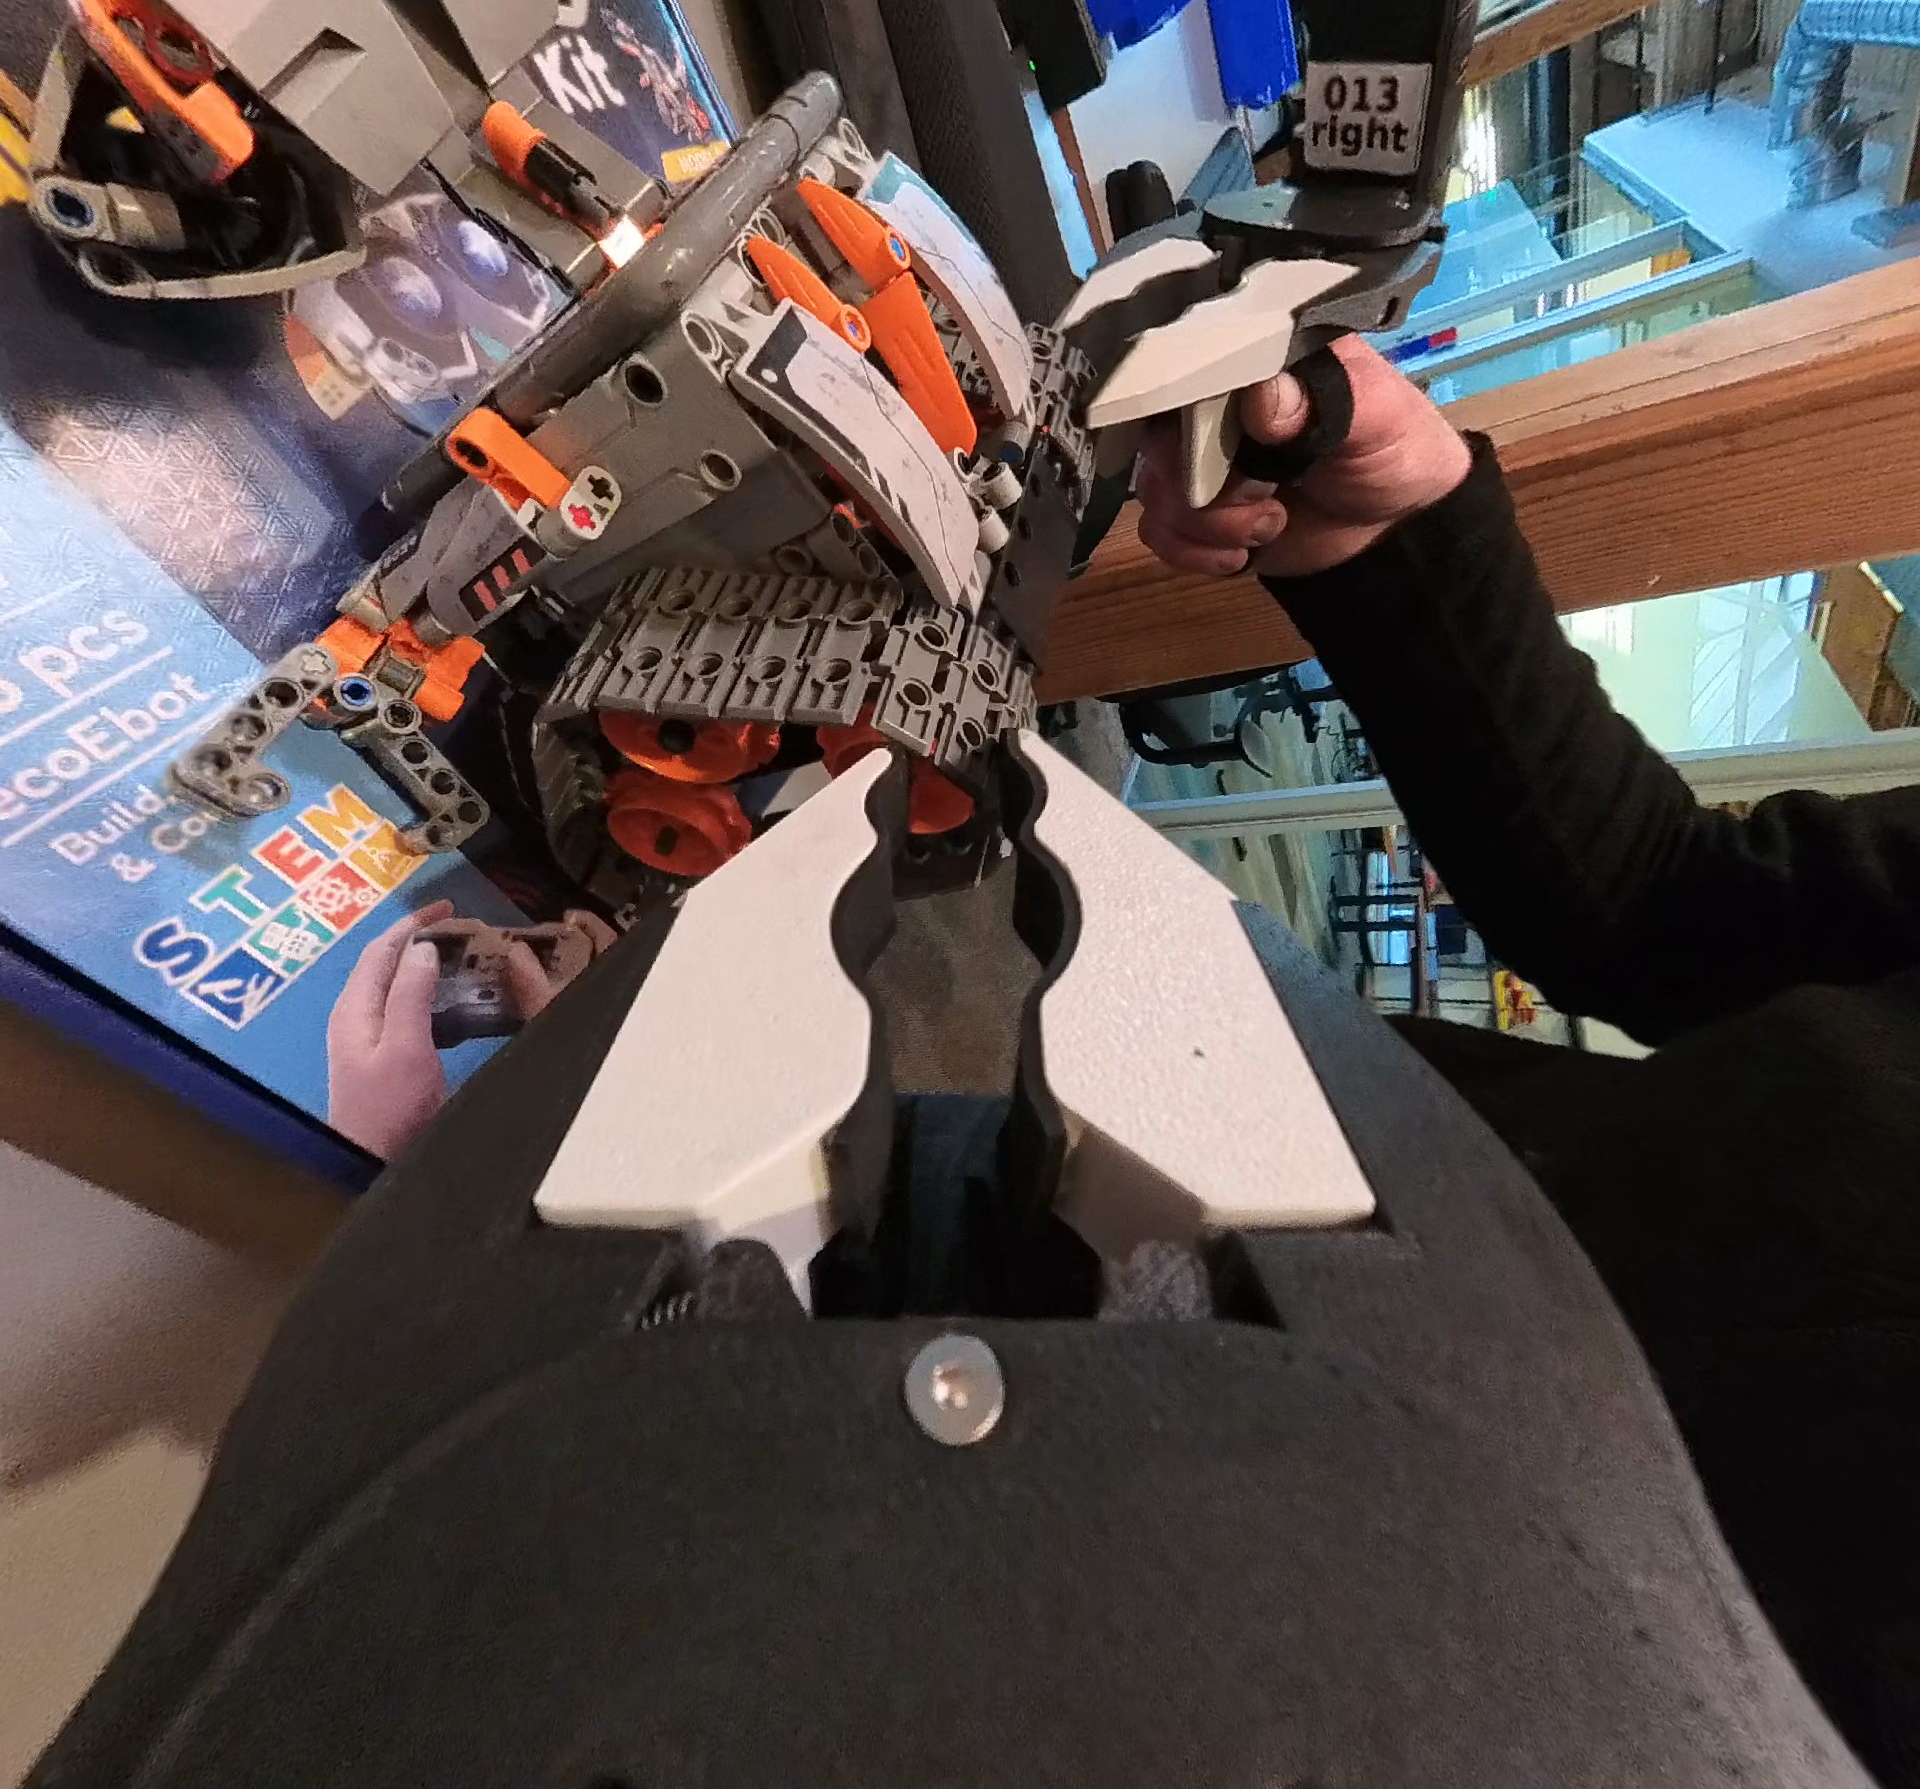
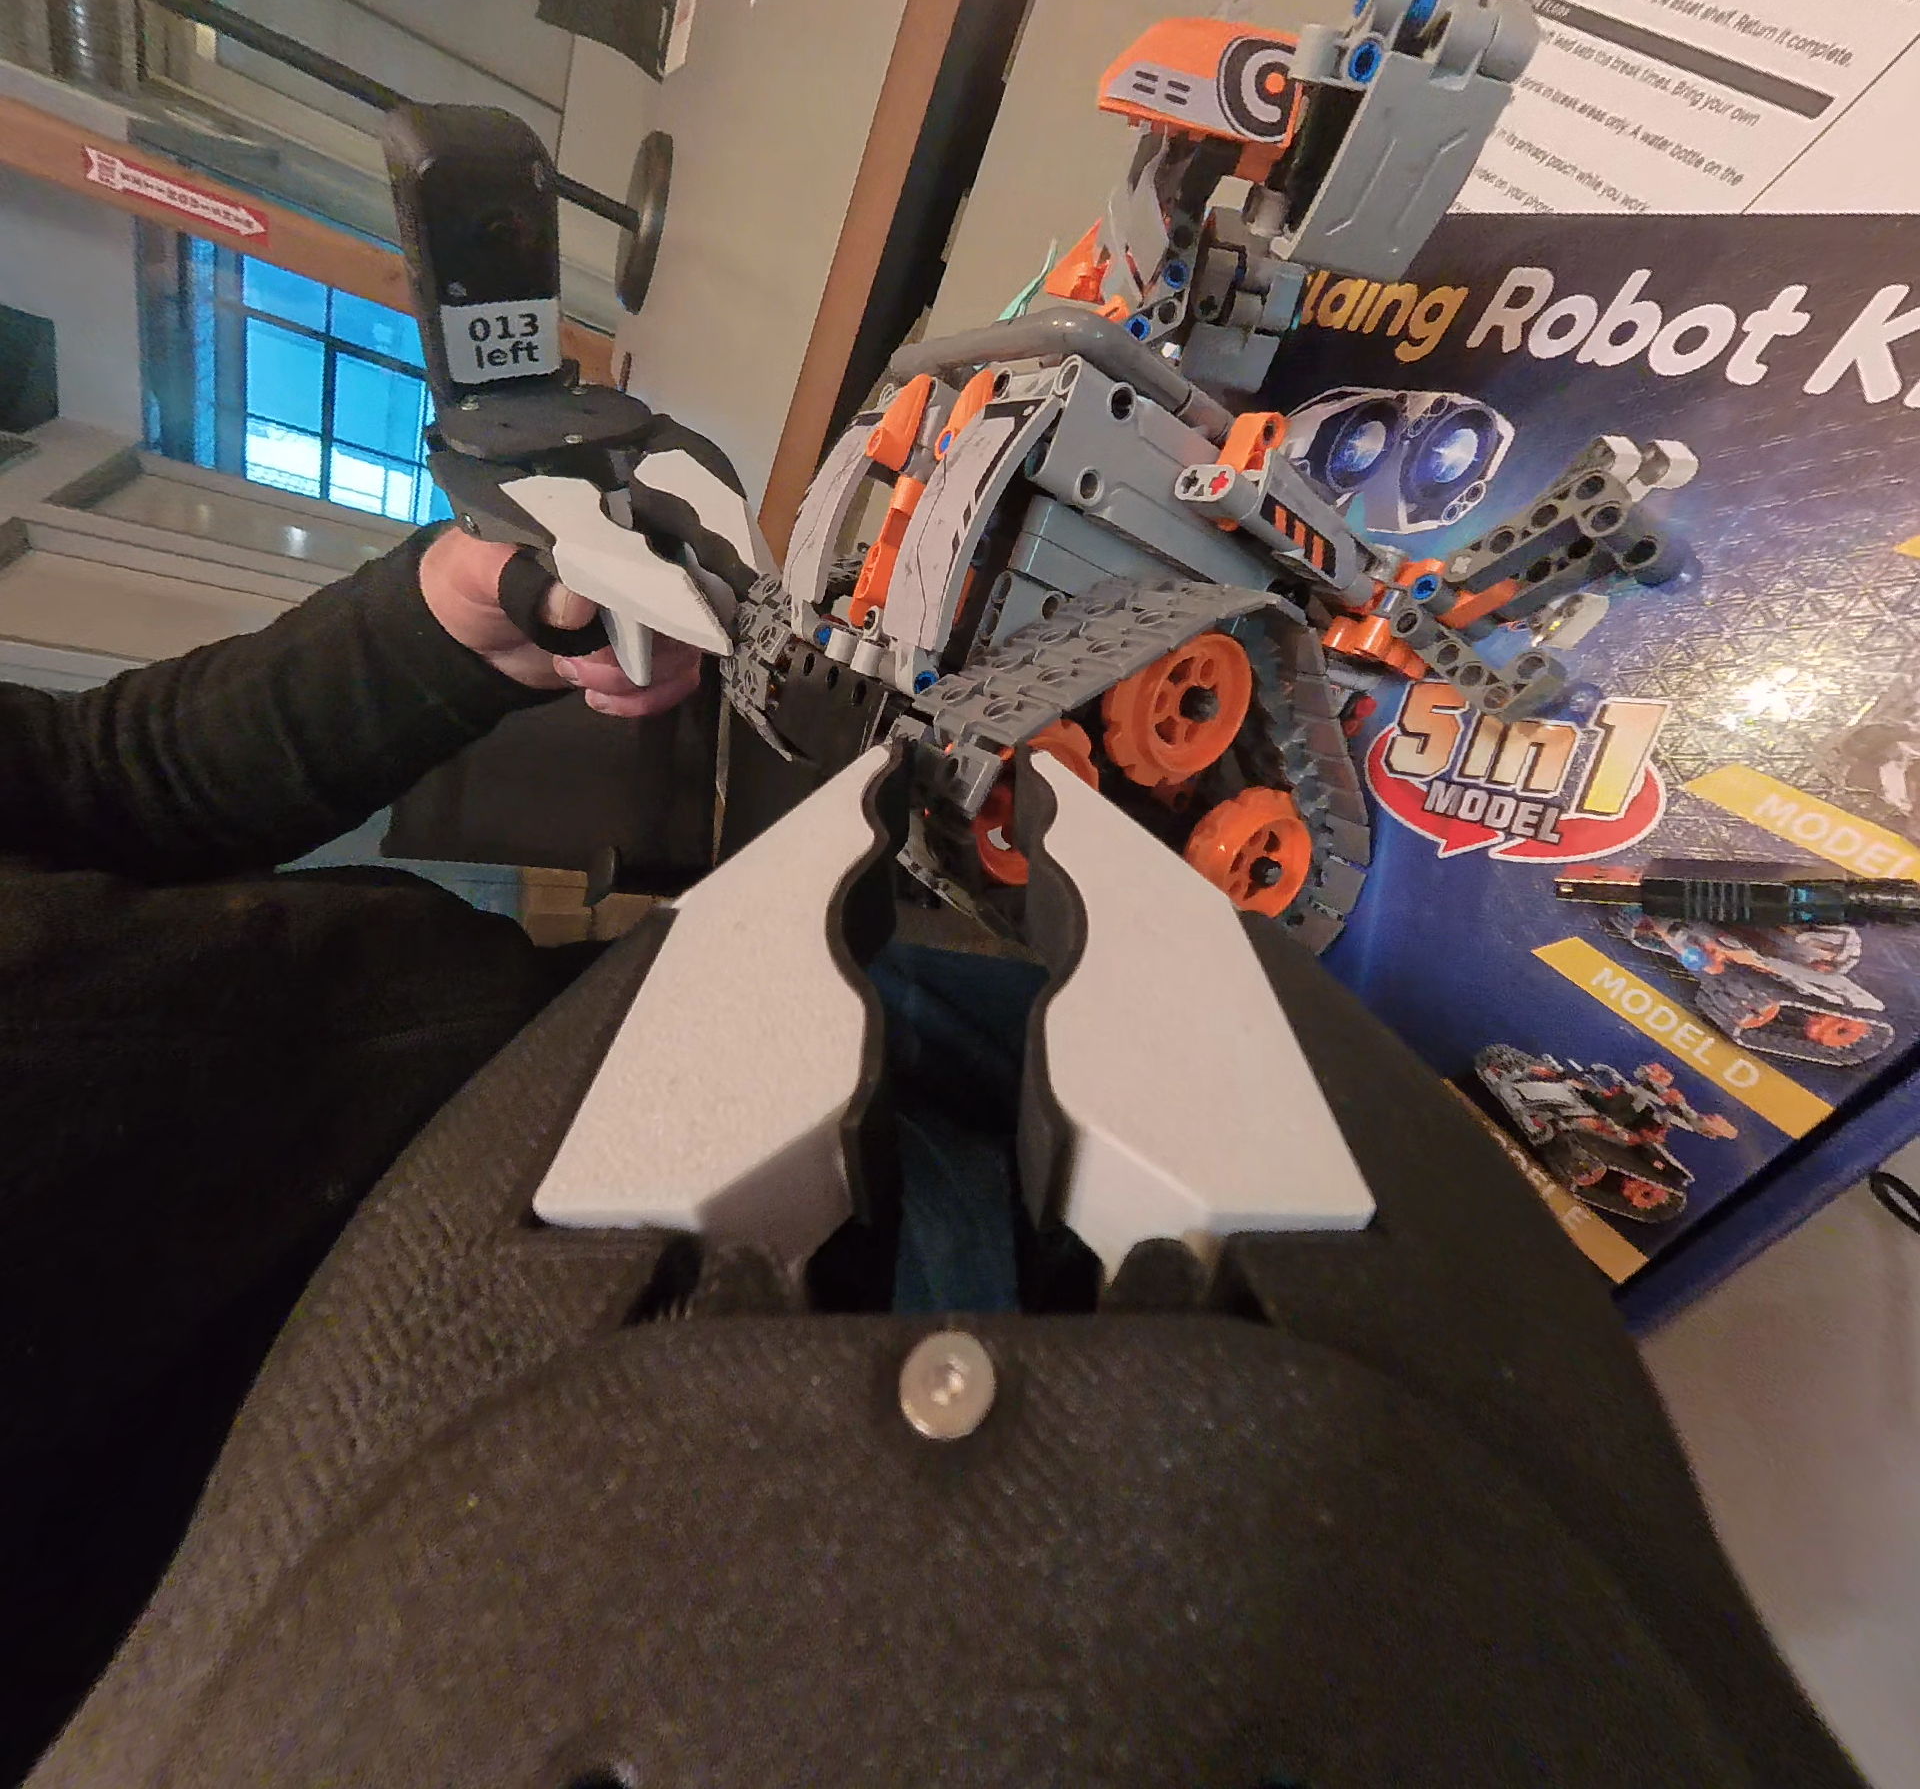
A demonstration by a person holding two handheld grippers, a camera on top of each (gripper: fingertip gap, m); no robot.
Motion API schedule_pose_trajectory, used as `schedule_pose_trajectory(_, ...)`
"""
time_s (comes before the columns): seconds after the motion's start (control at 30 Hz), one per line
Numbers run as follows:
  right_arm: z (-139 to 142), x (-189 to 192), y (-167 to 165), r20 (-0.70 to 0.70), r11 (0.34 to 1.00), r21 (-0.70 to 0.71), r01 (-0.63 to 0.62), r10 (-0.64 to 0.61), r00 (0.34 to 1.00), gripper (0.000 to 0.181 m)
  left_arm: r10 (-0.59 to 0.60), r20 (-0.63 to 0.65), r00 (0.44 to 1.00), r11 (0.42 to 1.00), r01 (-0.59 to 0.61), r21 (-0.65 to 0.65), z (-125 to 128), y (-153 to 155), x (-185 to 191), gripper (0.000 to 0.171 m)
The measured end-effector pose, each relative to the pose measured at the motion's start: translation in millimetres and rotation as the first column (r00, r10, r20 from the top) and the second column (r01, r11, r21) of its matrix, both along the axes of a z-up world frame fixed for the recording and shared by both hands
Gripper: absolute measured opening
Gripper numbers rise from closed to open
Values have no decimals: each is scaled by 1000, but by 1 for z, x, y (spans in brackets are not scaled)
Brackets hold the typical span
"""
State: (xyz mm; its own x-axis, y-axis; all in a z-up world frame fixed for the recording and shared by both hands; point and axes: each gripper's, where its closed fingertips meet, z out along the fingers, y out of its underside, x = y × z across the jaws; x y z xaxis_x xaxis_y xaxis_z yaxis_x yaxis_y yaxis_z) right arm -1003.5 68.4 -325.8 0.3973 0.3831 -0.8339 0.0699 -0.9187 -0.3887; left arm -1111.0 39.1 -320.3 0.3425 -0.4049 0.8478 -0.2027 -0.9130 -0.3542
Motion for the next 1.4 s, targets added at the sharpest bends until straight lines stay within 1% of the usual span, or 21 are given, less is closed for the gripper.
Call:
schedule_pose_trajectory(0.17,1,1,4,-4,999,24,24,-24,1000,19,49,16,999,999,-49,-25,0,9,-1,14)
schedule_pose_trajectory(0.27,1,0,2,-15,999,30,29,-29,999,20,64,13,998,998,-64,-3,0,9,-2,15)
schedule_pose_trajectory(0.33,3,-1,2,-22,998,47,36,-35,999,24,71,25,997,997,-71,13,4,7,-2,25)
schedule_pose_trajectory(0.43,4,-1,0,-10,996,82,39,-38,999,26,67,28,997,996,-69,60,9,4,-2,41)
schedule_pose_trajectory(0.5,6,-2,-2,-16,994,100,39,-38,999,31,82,38,996,992,-85,91,13,4,-3,48)
schedule_pose_trajectory(0.57,8,0,-5,-11,989,143,35,-33,999,34,91,18,996,987,-93,133,12,1,-5,57)
schedule_pose_trajectory(0.63,10,3,-8,-7,982,185,26,-25,1000,35,109,-3,994,977,-107,183,10,-2,-8,59)
schedule_pose_trajectory(0.7,10,6,-11,3,974,227,16,-17,1000,35,122,-12,992,971,-117,207,8,-8,-9,60)
schedule_pose_trajectory(0.8,5,12,-18,26,963,271,-4,-4,1000,37,124,-123,985,953,-83,291,-12,-18,-9,56)
schedule_pose_trajectory(0.87,-5,15,-22,73,954,297,-37,16,997,37,122,-182,976,944,-58,325,-27,-24,-5,54)
schedule_pose_trajectory(0.9,-8,15,-23,89,949,312,-47,20,996,36,147,-209,967,928,-62,368,-32,-22,-5,50)
schedule_pose_trajectory(0.97,-14,13,-23,110,935,350,-66,29,994,30,178,-237,955,911,-69,406,-40,-20,-2,41)
schedule_pose_trajectory(1.0,-16,12,-22,118,925,373,-69,26,993,27,204,-242,949,901,-85,426,-42,-16,-1,31)
schedule_pose_trajectory(1.07,-20,7,-22,120,915,395,-88,43,992,15,183,-253,950,893,-53,447,-44,-20,7,22)
schedule_pose_trajectory(1.1,-20,4,-23,118,908,409,-96,52,992,14,186,-272,944,881,-38,471,-44,-20,9,14)
schedule_pose_trajectory(1.13,-20,3,-24,123,901,419,-108,61,991,12,204,-287,936,866,-35,499,-44,-18,9,12)
schedule_pose_trajectory(1.27,-15,3,-25,100,893,437,-106,69,993,8,228,-275,934,852,-55,520,-37,-16,8,10)
schedule_pose_trajectory(1.4,-6,1,-25,71,897,434,-88,63,995,6,218,-268,938,853,-50,520,-29,-14,7,9)
